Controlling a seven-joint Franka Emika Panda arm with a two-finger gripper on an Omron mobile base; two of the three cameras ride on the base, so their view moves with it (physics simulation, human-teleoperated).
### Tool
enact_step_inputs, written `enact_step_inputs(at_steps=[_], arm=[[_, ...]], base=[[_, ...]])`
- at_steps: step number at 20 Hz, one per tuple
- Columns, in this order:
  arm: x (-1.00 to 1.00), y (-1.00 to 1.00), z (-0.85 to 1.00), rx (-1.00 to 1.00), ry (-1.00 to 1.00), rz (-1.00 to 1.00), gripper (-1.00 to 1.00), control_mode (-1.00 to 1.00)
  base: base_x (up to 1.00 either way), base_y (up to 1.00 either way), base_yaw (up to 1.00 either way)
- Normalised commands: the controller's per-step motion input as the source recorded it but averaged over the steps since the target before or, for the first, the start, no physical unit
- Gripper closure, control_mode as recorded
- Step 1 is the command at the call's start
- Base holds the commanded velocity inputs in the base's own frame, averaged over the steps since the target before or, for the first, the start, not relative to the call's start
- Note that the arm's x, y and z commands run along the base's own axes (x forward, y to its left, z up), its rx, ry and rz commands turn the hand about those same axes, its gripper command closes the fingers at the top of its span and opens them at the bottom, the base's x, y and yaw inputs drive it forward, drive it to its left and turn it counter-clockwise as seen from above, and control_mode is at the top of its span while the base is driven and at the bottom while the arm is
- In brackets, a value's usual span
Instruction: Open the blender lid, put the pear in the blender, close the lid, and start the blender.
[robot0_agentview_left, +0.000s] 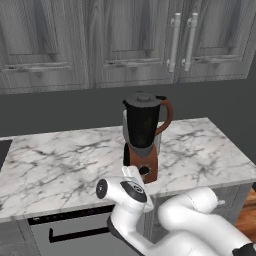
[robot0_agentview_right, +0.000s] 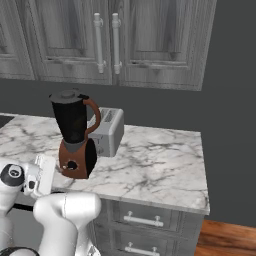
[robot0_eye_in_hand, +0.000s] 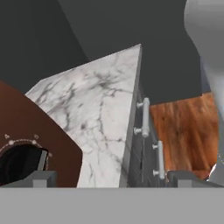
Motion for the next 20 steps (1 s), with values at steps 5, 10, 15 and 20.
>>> enact_step_inputs(at_steps=[5, 10, 15, 20], arm=[[0.28, 0.00, -0.30, 0.00, 0.00, 0.01, -1.00, -1.00], [0.09, 0.07, -0.27, 0.00, -0.03, 0.01, -1.00, -1.00], [0.00, 0.15, -0.07, 0.00, -0.10, 0.00, -1.00, -1.00], [0.00, 0.01, 0.00, 0.00, -0.11, 0.00, -1.00, -1.00]], base=[[0.00, 0.00, 0.00], [0.00, 0.00, 0.00], [0.00, 0.00, 0.00], [0.00, 0.00, 0.00]])
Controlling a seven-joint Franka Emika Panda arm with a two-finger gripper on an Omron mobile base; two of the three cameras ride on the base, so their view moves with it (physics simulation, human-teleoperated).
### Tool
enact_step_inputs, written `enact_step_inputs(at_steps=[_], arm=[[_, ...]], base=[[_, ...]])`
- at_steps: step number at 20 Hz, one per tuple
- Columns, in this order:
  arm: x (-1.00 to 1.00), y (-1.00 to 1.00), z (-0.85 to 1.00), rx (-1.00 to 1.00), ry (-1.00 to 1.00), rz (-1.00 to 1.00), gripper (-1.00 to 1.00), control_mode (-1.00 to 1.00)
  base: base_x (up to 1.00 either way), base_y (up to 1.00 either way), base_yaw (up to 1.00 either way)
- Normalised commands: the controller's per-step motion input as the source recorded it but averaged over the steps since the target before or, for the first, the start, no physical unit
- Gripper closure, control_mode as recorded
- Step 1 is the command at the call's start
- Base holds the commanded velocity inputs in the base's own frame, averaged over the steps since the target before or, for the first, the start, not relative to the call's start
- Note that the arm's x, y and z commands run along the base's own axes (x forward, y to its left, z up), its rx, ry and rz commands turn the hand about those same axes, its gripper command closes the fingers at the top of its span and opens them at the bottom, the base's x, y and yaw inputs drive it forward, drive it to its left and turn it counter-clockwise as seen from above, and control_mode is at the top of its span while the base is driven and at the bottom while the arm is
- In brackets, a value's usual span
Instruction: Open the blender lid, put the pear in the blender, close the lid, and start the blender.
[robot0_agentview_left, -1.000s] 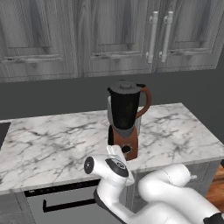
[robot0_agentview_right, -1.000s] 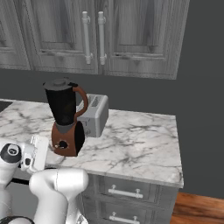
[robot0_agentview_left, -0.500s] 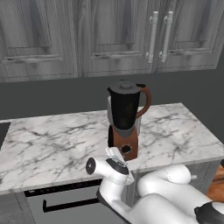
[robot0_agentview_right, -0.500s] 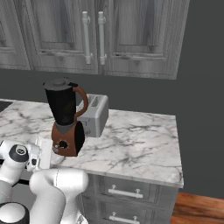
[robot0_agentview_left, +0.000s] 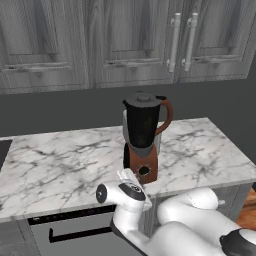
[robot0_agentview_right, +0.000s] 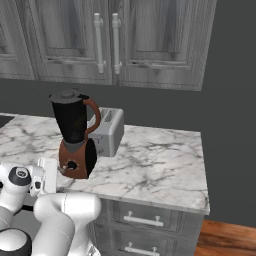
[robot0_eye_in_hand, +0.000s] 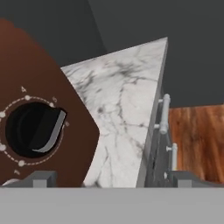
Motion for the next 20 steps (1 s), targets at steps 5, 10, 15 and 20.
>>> enact_step_inputs(at_steps=[5, 10, 15, 20], arm=[[0.00, 0.01, 0.00, 0.00, -0.09, 0.00, -1.00, -1.00], [0.00, 0.08, 0.00, 0.00, -0.05, 0.00, -1.00, -1.00], [0.00, 0.03, 0.00, 0.00, -0.02, 0.00, -1.00, -1.00], [0.01, 0.01, -0.01, 0.00, -0.02, 0.00, -1.00, -1.00]], base=[[0.00, 0.00, 0.00], [0.00, 0.00, 0.00], [0.00, 0.00, 0.00], [0.00, 0.00, 0.00]])
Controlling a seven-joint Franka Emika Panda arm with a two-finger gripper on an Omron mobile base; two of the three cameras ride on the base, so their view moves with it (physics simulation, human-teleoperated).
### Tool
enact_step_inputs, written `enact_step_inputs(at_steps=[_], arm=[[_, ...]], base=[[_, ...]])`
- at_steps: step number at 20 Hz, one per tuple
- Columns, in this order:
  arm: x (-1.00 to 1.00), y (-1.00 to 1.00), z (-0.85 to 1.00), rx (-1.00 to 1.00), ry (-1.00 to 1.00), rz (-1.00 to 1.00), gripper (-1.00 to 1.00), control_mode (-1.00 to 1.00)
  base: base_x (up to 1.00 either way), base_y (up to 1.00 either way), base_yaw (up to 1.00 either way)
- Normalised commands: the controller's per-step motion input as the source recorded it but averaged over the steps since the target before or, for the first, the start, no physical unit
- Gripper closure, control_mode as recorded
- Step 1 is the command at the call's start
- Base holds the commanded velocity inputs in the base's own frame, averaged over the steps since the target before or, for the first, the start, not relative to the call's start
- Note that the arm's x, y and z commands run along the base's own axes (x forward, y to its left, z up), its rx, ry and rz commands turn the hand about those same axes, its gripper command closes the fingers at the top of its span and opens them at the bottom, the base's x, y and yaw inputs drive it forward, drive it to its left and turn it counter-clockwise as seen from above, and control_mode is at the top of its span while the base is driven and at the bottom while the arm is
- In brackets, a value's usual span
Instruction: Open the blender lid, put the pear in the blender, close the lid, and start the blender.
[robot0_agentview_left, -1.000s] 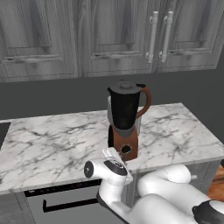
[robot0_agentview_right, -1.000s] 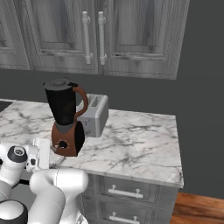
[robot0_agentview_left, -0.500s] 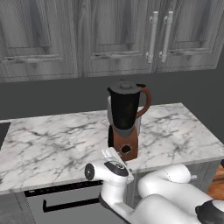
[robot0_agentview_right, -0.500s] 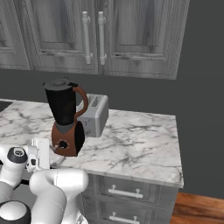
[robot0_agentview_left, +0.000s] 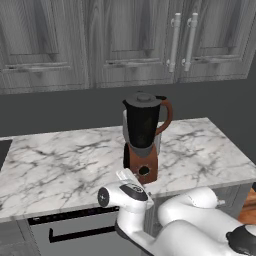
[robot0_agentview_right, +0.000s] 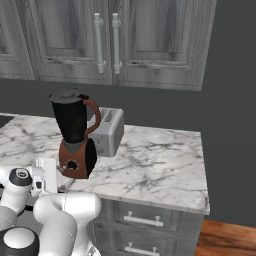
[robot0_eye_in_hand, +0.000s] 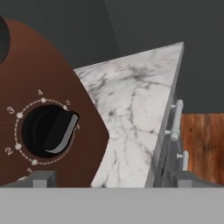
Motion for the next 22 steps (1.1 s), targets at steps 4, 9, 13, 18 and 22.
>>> enact_step_inputs(at_steps=[4, 9, 13, 18, 22], arm=[[0.03, 0.06, -0.01, 0.00, -0.01, 0.00, -1.00, -1.00], [0.04, 0.07, -0.05, 0.00, 0.00, 0.00, -1.00, -1.00], [0.07, 0.07, -0.04, 0.00, 0.00, 0.00, -1.00, -1.00], [0.12, 0.03, -0.01, 0.00, -0.02, 0.00, -1.00, -1.00], [0.16, 0.00, -0.01, 0.00, -0.04, 0.00, -1.00, -1.00]], base=[[0.00, 0.00, 0.00], [0.00, 0.00, 0.00], [0.00, 0.00, 0.00], [0.00, 0.00, 0.00], [0.00, 0.00, 0.00]])
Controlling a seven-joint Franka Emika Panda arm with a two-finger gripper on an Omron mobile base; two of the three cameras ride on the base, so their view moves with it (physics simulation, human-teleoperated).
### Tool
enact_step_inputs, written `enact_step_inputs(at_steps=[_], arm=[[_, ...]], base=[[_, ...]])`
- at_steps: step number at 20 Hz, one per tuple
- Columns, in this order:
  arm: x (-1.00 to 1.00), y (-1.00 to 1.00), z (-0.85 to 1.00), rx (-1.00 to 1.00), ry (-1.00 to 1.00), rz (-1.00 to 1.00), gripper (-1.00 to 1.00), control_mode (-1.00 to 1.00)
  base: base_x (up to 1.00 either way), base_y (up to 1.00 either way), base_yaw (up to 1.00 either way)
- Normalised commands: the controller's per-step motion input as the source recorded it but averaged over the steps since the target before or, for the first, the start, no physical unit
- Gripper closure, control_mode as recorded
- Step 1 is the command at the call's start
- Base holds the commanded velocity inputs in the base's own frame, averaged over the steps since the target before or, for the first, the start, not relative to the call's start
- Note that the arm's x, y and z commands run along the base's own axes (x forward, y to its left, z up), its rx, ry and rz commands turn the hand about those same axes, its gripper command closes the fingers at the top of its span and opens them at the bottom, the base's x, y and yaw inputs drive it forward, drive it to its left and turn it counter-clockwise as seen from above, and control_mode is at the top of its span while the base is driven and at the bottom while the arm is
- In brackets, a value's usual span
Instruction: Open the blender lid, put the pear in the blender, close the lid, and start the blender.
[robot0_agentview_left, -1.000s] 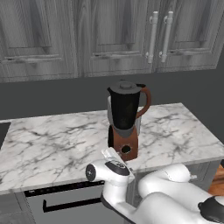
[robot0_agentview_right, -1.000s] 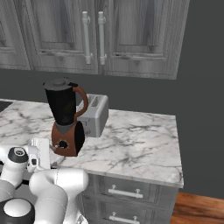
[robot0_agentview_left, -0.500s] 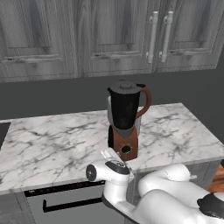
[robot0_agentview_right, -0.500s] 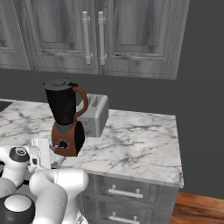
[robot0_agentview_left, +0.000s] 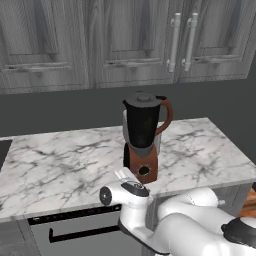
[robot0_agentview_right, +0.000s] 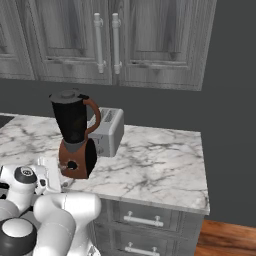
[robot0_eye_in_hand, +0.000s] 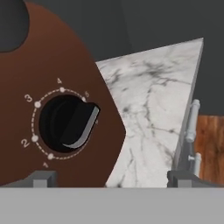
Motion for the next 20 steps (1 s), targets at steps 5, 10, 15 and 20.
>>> enact_step_inputs(at_steps=[5, 10, 15, 20], arm=[[0.14, 0.00, -0.09, 0.00, -0.03, 0.00, -1.00, -1.00], [0.04, 0.00, -0.20, 0.00, -0.02, 0.00, -1.00, -1.00], [0.07, 0.01, -0.19, 0.00, -0.02, 0.00, -1.00, -1.00], [0.25, 0.00, -0.11, 0.00, -0.07, 0.00, -1.00, -1.00]], base=[[0.00, 0.00, 0.00], [0.00, 0.00, 0.00], [0.00, 0.00, 0.00], [0.00, 0.00, 0.00]])
